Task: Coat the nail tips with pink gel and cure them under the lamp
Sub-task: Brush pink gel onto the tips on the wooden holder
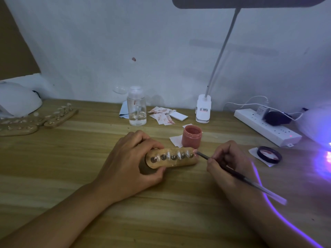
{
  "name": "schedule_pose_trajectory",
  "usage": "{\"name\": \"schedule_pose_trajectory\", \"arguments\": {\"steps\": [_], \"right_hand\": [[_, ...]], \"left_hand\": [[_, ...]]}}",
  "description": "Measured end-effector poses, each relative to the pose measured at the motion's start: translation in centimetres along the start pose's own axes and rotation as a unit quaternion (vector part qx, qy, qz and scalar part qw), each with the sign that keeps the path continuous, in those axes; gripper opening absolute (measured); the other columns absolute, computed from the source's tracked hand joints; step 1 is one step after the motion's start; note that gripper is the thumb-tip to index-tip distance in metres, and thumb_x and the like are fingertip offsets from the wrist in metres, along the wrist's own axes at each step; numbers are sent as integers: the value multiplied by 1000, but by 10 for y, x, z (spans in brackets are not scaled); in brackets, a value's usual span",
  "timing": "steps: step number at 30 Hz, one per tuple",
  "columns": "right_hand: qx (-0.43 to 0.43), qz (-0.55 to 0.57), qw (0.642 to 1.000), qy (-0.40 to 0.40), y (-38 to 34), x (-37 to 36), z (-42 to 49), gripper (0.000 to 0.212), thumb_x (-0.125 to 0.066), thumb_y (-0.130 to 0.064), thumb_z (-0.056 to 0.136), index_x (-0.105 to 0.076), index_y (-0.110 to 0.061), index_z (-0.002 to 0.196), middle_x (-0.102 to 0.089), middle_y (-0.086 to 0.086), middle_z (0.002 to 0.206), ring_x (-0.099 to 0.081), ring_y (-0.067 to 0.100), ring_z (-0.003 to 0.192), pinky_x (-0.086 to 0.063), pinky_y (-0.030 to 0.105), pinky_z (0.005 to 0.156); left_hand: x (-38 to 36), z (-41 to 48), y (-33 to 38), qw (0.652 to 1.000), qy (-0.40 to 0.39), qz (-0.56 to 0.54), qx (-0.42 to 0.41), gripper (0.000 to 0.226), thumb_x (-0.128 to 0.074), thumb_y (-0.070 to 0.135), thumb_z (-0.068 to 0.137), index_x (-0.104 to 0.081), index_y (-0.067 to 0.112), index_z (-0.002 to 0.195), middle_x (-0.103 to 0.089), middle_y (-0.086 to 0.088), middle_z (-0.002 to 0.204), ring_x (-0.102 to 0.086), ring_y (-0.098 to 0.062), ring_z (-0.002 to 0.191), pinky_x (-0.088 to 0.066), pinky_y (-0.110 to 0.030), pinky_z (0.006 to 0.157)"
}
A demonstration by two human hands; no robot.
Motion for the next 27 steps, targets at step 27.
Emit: {"name": "schedule_pose_trajectory", "arguments": {"steps": [27], "right_hand": [[-36, 58, 996, 62, 4, 18, 8, 23, -60, -6, 91, -71, -26, 95, -74, -5, 85, -68, 4, 80, -50, 12, 70]], "left_hand": [[-13, 0, -28, 995, -38, -27, 93, 43, -75, 45, 70, -67, 38, 112, -52, 24, 101, -52, -1, 99, -44, -33, 91]]}}
Point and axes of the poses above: each hand's wrist, its own z-axis towards the middle knuckle, its own x-axis out of the back of the hand, y = z × x, the point moved 8 cm from there along z, towards the middle knuckle
